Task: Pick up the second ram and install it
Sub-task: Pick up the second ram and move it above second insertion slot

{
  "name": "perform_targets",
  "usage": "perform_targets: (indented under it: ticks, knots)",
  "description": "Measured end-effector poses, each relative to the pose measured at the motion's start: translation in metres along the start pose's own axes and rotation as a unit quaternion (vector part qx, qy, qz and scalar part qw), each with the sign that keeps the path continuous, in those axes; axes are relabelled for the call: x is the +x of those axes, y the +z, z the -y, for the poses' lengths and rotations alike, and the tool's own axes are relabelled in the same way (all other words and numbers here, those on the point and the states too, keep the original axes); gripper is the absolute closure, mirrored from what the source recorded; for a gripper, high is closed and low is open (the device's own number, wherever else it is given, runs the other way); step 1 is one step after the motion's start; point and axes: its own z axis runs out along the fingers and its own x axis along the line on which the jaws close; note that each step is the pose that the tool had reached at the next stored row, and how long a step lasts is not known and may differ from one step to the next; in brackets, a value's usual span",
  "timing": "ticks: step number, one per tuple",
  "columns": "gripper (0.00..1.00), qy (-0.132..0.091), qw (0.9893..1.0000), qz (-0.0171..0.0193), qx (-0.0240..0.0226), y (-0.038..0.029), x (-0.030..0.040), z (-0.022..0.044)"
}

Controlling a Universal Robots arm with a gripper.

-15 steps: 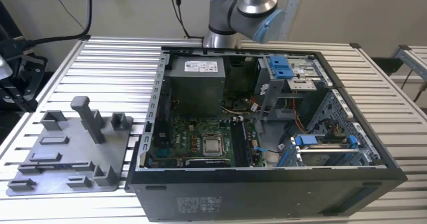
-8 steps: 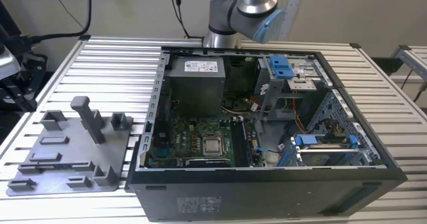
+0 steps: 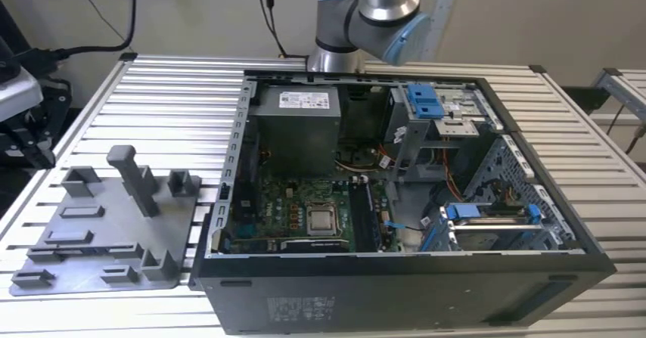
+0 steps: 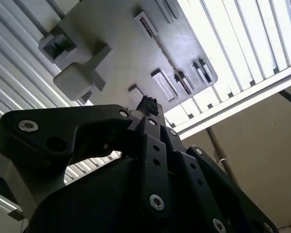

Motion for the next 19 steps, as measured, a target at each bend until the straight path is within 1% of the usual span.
perform_targets:
  ticks: [3,5,6,9,11,14,15,17,19]
  knots:
    - [0.89,-0.027,0.9996,-0.0011,-0.0007,0.0004,0.0000,0.0000]
    - [0.89,-0.045,0.9990,-0.0020,-0.0011,0.0008,0.0000,0.0000]
    - [0.89,-0.054,0.9985,-0.0025,-0.0013,0.0009,0.0000,0.0000]
    - [0.89,-0.081,0.9967,-0.0038,-0.0021,0.0020,0.0000,0.0001]
    - [0.89,-0.099,0.9950,-0.0049,-0.0027,0.0028,0.0001,0.0001]
    - [0.89,-0.126,0.9919,-0.0061,-0.0034,0.0041,0.0001,0.0002]
    - [0.89,-0.135,0.9908,-0.0065,-0.0036,0.0045,0.0001,0.0002]
    - [0.89,-0.154,0.9881,-0.0074,-0.0041,0.0056,0.0001,0.0002]
    - [0.89,-0.172,0.9851,-0.0081,-0.0046,0.0066,0.0002,0.0003]
